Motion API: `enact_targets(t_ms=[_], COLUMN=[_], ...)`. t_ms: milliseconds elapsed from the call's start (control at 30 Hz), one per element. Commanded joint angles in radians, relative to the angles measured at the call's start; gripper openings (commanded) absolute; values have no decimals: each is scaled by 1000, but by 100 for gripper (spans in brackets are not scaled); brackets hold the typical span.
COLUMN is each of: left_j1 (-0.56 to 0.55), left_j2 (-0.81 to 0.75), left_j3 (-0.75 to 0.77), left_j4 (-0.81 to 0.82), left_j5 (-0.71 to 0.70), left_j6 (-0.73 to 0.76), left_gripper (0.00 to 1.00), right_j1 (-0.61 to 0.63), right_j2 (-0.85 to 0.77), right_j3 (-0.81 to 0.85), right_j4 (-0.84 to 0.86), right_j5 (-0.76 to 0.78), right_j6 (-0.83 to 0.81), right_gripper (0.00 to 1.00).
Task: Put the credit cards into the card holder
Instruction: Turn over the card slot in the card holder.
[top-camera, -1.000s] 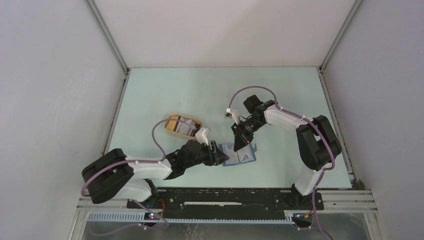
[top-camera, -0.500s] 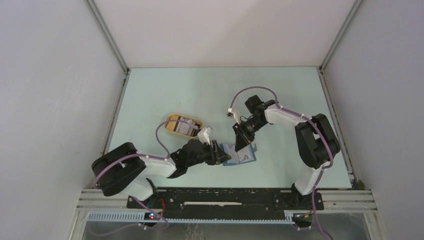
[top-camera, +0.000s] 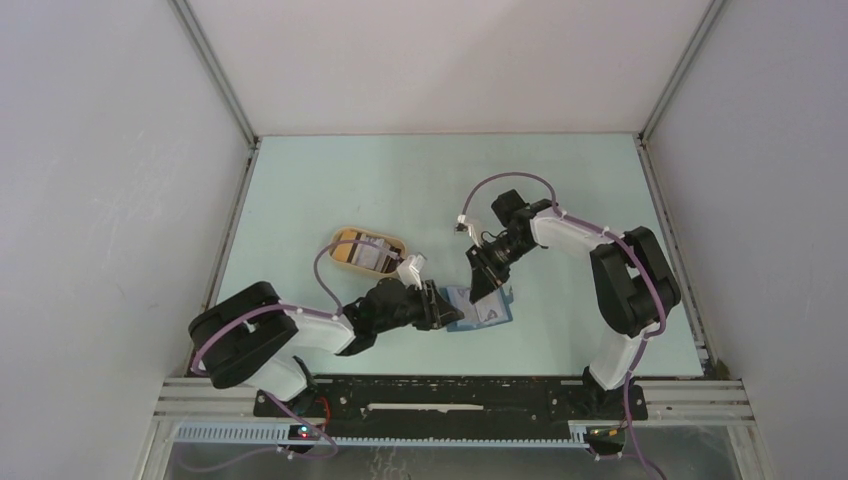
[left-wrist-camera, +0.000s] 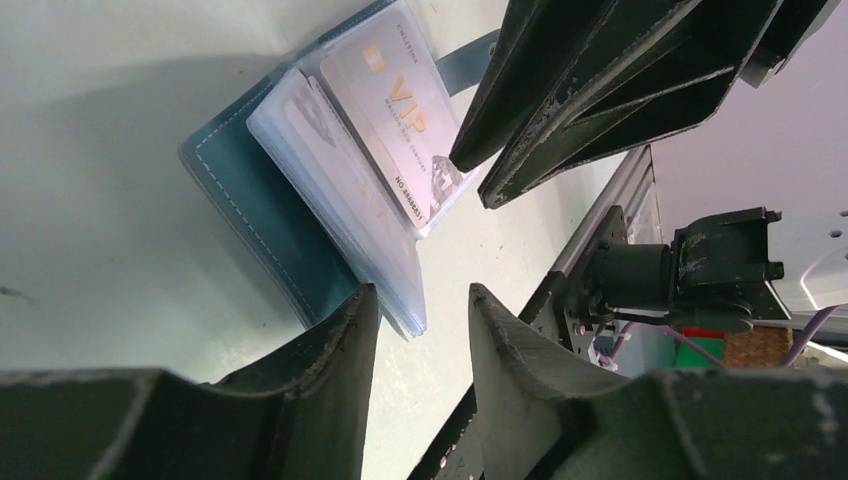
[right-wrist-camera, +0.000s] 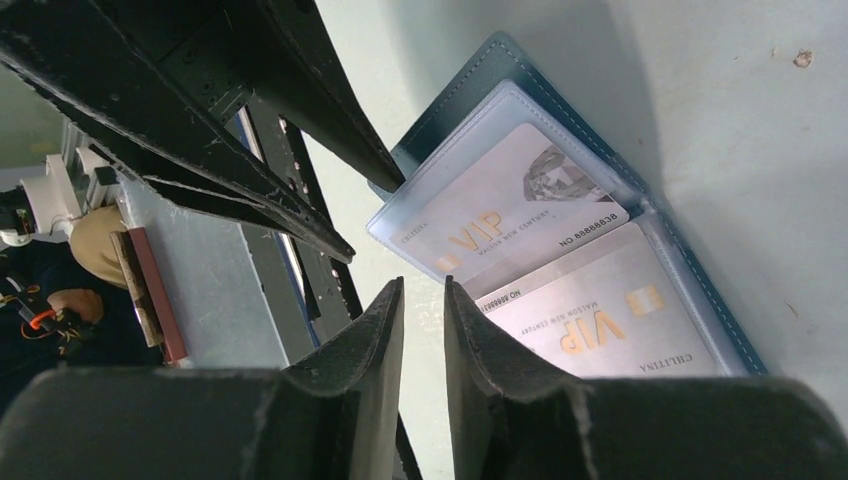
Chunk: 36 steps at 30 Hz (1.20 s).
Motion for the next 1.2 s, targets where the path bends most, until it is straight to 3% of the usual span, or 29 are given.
enact_targets(t_ms=[0, 500, 733, 1167], left_j1=[5, 25, 32, 51], left_j2=[20, 120, 158, 198], left_j3=[60, 83, 96, 82], left_j4=[71, 144, 148, 259], left_j5=[26, 51, 63, 108], left_j6=[-12, -35, -29, -56], left_gripper=[43, 29, 21, 20], right_j1=[-16, -38, -11, -13], right_j2=[8, 3, 7, 8], right_j3=[32, 32, 32, 25], right_j4=[-20, -20, -2, 26], right_j5=[-52, -52, -32, 25], right_j6=[-18, -6, 22, 55], right_gripper=[30, 41, 52, 54])
